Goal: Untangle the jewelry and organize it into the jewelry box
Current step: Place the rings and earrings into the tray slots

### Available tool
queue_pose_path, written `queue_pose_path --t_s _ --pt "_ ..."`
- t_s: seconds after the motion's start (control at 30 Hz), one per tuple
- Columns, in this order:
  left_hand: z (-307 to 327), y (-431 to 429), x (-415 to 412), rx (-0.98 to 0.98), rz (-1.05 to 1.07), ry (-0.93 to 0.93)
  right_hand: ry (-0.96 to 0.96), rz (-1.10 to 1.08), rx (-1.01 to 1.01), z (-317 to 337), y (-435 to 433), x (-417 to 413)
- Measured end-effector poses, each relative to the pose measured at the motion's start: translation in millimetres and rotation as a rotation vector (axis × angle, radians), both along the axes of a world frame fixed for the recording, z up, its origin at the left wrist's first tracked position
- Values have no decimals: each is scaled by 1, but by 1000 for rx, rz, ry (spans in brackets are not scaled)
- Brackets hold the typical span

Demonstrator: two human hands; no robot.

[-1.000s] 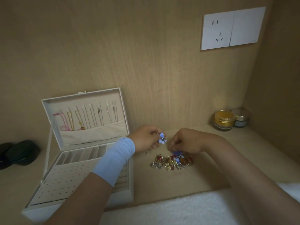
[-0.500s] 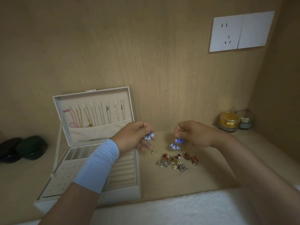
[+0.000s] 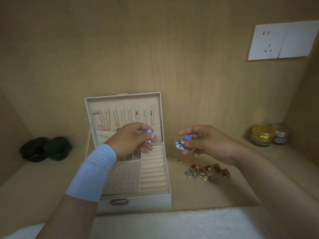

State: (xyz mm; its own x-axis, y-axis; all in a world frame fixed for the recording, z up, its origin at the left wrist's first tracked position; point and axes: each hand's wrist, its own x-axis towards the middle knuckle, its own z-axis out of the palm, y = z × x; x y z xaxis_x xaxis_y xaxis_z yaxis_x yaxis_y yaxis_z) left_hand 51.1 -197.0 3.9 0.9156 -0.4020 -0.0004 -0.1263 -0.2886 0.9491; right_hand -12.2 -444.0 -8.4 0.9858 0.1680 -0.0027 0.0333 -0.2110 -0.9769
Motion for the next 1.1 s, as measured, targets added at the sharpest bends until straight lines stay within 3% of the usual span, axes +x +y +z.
queue_pose_path --t_s 0.23,0.5,0.73,0.97,1.1 --pt "-17 40 8 219 88 -179 -42 -29 -70 11 68 19" --pt "-27 43 15 408 62 -154 -16 -127 -238 9 103 42" --pt "-14 64 21 446 94 -257 -34 -151 -344 9 121 57" --pt "-29 62 20 562 -57 -207 -79 -87 -513 3 131 70" --pt "-22 73 25 491 57 -237 -38 42 -594 3 134 69"
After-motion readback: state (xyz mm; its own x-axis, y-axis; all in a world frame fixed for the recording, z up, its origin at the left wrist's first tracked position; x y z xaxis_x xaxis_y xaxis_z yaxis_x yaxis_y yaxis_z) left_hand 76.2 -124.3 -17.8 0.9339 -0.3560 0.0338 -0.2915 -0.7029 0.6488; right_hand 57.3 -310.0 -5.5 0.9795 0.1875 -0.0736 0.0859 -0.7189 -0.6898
